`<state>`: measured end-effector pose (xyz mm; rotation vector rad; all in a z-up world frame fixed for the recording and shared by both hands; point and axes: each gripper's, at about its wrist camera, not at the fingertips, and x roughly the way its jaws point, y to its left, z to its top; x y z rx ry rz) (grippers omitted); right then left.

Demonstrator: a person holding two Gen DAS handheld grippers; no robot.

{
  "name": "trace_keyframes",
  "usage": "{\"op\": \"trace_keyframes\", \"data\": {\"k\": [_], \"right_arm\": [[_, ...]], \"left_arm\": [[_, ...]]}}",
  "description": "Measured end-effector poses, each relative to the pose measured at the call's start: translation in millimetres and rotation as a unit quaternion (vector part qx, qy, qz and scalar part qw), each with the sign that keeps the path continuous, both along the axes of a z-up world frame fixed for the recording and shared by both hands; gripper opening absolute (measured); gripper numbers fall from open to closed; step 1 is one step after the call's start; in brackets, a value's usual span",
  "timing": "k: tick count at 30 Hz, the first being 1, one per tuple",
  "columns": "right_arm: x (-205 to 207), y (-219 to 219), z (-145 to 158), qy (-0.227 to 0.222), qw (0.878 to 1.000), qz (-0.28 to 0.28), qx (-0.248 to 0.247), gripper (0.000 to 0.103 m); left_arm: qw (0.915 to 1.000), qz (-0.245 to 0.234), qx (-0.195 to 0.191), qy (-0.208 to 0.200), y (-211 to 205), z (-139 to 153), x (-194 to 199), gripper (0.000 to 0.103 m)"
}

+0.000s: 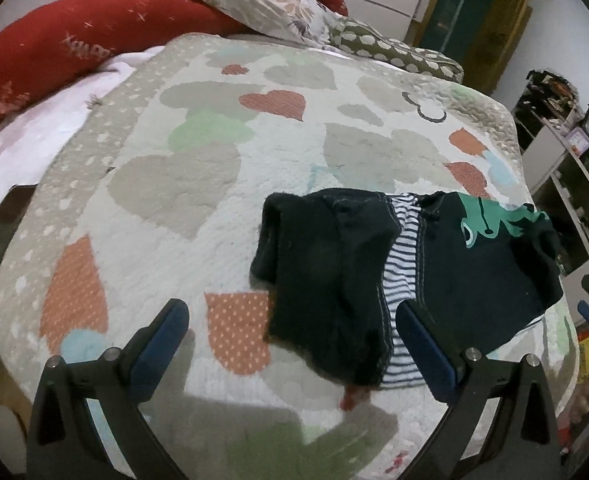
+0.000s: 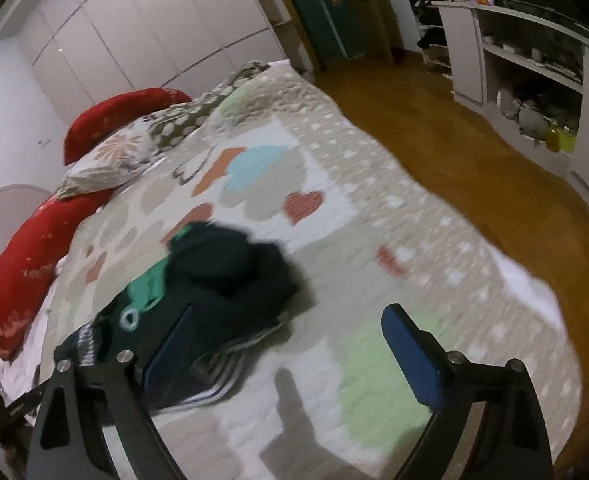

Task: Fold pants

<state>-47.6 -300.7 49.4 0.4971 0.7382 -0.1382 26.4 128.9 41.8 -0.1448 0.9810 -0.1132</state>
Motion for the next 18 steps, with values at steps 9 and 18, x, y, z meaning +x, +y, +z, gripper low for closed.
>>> {"op": "trace_keyframes", "data": {"k": [9, 18], "right_arm": [[1, 88, -9, 0.003, 0.998, 0.048, -0.036, 0.095], [3, 138, -6, 0.023, 0.989, 0.084, -0.117, 0.095]], "left_arm": [[0.9991, -0.036, 0.020, 0.001, -28, 0, -32, 0.103], [0.9968, -0.067, 0.040, -0.017, -52, 6, -54, 0.103]]}}
